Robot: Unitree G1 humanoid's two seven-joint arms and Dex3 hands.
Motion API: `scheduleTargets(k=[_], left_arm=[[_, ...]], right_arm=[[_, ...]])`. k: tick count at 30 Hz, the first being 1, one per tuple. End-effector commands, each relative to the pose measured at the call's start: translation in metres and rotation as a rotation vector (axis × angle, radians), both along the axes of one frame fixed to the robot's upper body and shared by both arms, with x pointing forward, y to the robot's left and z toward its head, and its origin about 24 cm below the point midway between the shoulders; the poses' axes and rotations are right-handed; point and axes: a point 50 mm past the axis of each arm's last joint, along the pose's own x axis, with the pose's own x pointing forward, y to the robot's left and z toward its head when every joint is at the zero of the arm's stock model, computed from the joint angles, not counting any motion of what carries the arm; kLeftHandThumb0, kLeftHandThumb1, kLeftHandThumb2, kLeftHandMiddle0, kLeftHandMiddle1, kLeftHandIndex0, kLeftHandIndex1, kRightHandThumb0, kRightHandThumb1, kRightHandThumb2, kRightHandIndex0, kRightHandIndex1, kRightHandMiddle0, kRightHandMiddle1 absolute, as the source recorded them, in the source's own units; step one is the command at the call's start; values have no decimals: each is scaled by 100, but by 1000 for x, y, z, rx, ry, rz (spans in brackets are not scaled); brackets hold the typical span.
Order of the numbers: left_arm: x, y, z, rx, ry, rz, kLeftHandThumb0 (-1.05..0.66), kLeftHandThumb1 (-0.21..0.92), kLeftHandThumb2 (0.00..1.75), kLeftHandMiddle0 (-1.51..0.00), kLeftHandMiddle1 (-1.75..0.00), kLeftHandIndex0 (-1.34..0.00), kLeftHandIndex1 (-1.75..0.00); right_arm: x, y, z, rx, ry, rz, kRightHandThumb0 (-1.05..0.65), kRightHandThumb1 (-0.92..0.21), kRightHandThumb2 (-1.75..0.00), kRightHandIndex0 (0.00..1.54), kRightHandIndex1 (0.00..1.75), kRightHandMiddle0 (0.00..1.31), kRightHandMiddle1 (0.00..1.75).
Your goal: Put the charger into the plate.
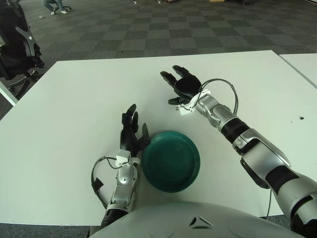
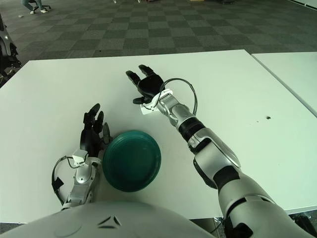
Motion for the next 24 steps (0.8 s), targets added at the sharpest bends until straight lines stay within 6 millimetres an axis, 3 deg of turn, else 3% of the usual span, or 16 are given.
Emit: scheduleTargets(k=[1,9,24], left_arm=[[-22,-13,-30,-65,162,11,-79,92,91,-32,-1,-1,-80],[-21,-11,-33,-69,159,-11,-81,92,88,-30,0,-1,-84],[-20,-11,-36,-85,163,-37,-83,92,89,-33,-1,0,-77]], right_arm=[[4,-7,-9,-55,25,-37,-105,-92,-86,8,0,0,4],[5,-17,-32,-131,64,-93,-105,-92,-87,6,0,0,5],[6,-27,-52,-239,152,-155,-105,-92,-97,3,0,0,4]])
